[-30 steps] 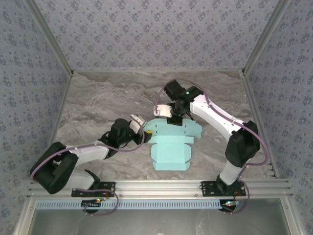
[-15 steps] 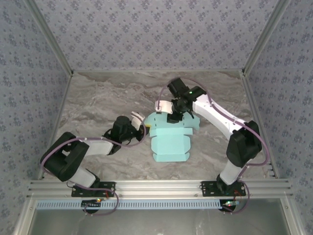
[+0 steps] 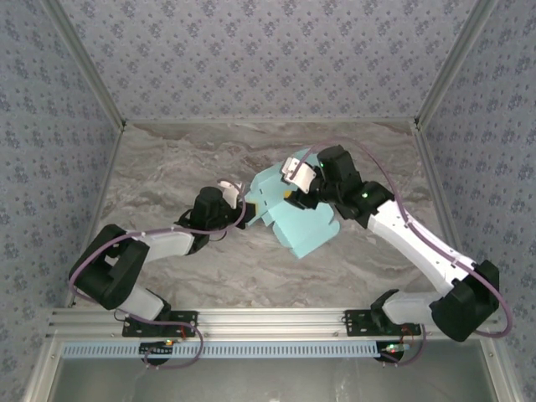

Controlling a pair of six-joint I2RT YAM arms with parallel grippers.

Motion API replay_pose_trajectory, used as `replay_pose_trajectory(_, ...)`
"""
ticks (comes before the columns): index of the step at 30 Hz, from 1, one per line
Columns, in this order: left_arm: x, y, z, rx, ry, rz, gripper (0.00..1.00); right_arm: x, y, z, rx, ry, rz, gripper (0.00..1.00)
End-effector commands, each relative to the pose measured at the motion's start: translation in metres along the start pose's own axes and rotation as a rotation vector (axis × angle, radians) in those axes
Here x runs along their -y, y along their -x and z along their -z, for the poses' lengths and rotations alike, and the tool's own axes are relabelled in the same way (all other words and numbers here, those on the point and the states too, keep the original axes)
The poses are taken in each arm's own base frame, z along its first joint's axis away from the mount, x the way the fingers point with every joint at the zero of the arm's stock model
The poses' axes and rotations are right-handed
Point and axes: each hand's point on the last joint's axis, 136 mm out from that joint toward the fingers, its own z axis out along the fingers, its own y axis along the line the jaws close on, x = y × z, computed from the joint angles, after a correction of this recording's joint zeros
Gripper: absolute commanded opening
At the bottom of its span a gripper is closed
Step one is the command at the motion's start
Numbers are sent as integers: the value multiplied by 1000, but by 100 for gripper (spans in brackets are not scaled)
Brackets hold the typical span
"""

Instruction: Fold the paper box

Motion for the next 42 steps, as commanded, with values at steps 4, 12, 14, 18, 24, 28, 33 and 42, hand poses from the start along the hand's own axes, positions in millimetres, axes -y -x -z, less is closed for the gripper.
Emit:
replay_pose_trajectory(4,-4,1,-5,0,13,-92,6,20,-1,2,36,-56,-399,59)
replay_pose_trajectory(12,4,-2,-7,29,-8,-215,7,17,-13,-29,144,1,-1459,60)
replay_pose_trajectory(14,9,-5,-7,24,-18,-271,7,22,-33,-32,27,-56,-1597,61)
replay_pose_trajectory(18,12,-2,-6,53,-23,-332,7,5,-56,-42,-141,-66,-2074,61)
replay_pose_trajectory(24,14,-4,-7,99,-21,-397,7,16,-41,-61,-49,-38,-2319,63)
replay_pose_trajectory(28,18,-12,-12,75,-19,-447,7,21,-40,-75,-48,-67,-2352,59)
replay_pose_trajectory(33,14,-14,-12,92,2,-452,7,12,-47,-101,-130,-40,-2391,54)
replay_pose_trajectory(42,5,-13,-22,72,38,-352,23,4,-75,-103,-169,-104,-2328,9)
